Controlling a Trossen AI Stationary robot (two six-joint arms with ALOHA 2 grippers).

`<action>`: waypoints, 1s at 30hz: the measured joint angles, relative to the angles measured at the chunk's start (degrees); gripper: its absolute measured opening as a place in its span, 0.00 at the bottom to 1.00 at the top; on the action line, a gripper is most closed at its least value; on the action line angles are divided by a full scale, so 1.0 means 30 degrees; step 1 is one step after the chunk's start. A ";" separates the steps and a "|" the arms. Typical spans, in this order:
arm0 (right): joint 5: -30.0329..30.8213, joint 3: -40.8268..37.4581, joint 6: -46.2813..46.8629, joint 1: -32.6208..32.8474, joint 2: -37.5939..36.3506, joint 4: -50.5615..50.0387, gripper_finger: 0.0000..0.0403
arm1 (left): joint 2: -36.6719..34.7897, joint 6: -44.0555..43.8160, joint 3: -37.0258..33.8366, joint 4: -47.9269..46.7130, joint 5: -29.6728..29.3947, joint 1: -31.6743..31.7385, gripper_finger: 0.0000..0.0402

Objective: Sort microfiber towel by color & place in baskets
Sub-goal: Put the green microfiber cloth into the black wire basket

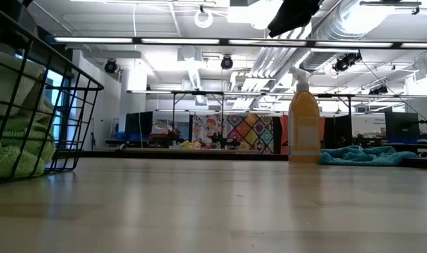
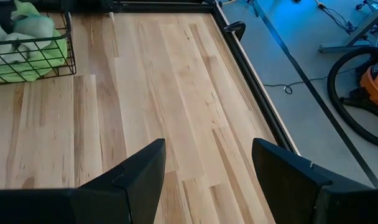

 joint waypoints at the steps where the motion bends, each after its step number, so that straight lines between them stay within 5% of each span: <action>1: 0.0000 0.0000 0.0000 0.0000 0.0000 0.0007 0.59 | -0.0124 -0.0001 0.0000 -0.0038 0.0018 0.0000 0.44; 9: 0.0000 0.0000 0.0000 0.0000 0.0000 0.0036 0.59 | -0.1324 0.0035 -0.0015 -0.0143 0.0797 0.0401 0.56; 15: 0.0002 0.0000 0.0043 0.0002 0.0000 0.0303 0.59 | -0.4757 0.0782 -0.0015 -0.0129 0.2551 0.0538 0.58; 23: 0.0007 0.0000 0.0183 0.0000 0.0000 0.0809 0.59 | -1.0098 0.0807 0.0007 -0.0103 0.1863 0.0655 0.58; 30: 0.0004 0.0007 0.0146 0.0003 0.0000 0.0816 0.59 | -1.2183 0.1291 0.0022 -0.0038 0.1455 0.2044 0.58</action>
